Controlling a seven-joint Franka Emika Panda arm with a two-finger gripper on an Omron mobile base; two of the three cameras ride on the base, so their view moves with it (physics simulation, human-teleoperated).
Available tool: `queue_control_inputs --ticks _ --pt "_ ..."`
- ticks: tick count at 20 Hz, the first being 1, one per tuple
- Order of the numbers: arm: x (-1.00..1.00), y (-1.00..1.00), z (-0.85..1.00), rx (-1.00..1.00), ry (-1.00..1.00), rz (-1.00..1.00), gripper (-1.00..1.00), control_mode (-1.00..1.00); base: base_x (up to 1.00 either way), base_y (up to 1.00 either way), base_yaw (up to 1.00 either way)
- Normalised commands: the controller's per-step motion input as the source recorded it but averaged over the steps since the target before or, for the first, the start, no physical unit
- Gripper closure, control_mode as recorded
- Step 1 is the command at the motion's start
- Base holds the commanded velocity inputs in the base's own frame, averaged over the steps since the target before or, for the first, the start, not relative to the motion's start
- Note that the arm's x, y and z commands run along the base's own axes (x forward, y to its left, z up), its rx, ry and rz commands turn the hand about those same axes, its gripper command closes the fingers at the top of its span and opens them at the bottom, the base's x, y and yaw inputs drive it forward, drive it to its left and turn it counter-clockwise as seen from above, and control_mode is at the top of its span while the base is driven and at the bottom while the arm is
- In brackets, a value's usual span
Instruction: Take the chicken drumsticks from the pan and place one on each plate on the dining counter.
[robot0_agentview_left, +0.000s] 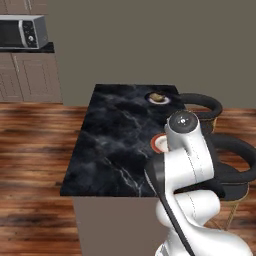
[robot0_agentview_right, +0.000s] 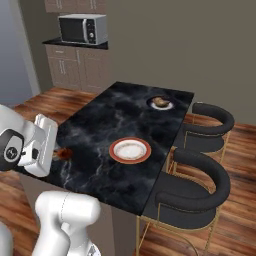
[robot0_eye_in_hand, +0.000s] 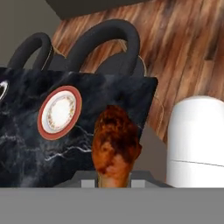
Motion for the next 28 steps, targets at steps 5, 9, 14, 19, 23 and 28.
queue_control_inputs --ticks 5,9,14,19,23,28 --pt "0.46 -0.25 -0.16 0.00 0.05 0.42 1.00 -1.00 0.00 0.00 0.00" --pt "0.68 -0.38 -0.22 0.00 0.13 0.22 1.00 -1.00 0.00 0.00 0.00" --pt "0.80 -0.47 -0.18 0.00 0.24 0.15 1.00 -1.00 0.00 0.00 0.00" --pt "0.89 -0.59 -0.15 0.00 0.33 0.14 1.00 -1.00 0.00 0.00 0.00" --pt "1.00 -0.51 -0.35 0.00 0.34 0.17 1.00 -1.00 0.00 0.00 0.00" --pt "1.00 -0.34 -0.65 -0.01 0.23 0.18 1.00 -1.00 0.00 0.00 0.00"
